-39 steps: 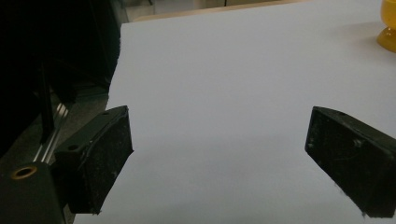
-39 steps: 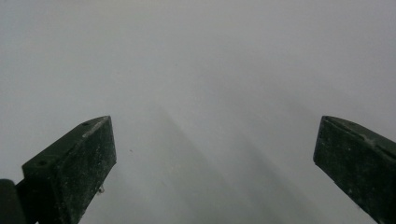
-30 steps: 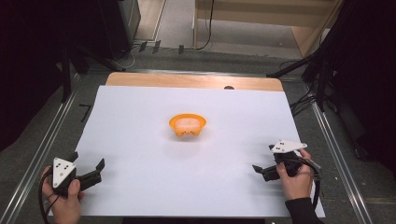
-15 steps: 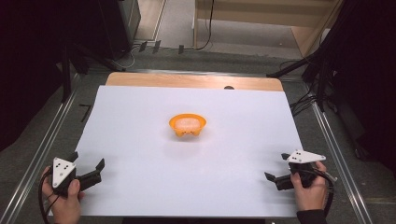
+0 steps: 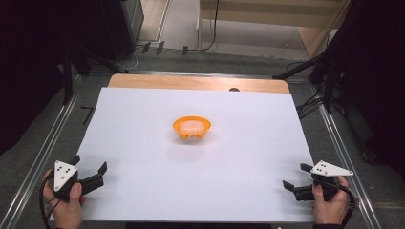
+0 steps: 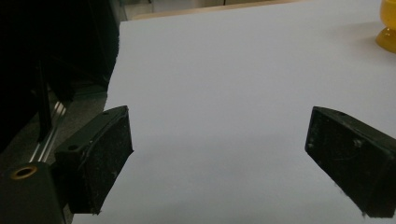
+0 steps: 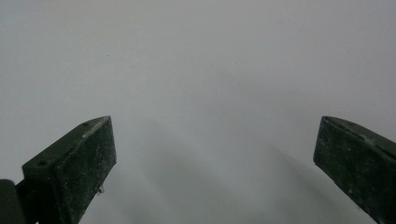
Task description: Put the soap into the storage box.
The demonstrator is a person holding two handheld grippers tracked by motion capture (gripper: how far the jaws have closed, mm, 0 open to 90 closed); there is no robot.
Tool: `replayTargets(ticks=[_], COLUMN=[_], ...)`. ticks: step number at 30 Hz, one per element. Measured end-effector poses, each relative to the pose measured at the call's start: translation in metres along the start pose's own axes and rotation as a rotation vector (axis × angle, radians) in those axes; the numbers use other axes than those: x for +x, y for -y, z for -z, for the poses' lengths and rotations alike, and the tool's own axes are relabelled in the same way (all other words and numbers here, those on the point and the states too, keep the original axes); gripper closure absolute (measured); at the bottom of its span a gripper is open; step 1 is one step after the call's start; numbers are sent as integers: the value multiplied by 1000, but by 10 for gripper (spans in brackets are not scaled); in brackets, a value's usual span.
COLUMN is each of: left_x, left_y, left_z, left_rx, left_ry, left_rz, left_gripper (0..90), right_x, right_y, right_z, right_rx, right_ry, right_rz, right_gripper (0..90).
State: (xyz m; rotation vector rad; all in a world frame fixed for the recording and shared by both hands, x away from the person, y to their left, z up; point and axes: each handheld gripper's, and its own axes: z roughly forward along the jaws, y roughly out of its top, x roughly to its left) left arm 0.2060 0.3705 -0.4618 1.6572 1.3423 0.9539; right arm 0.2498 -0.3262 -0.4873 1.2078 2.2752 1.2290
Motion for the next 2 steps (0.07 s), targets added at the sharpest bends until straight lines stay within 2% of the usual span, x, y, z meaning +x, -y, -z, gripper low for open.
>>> replayTargets(ticks=[2], left_x=[0], left_y=[0], left_z=[-1], left_rx=[9], left_ry=[0], left_rz=[6], left_gripper=[79], right_x=[0], right_y=[0], right_z=[0], right_rx=[3], right_ry=[6], right_rz=[1], right_gripper=[0])
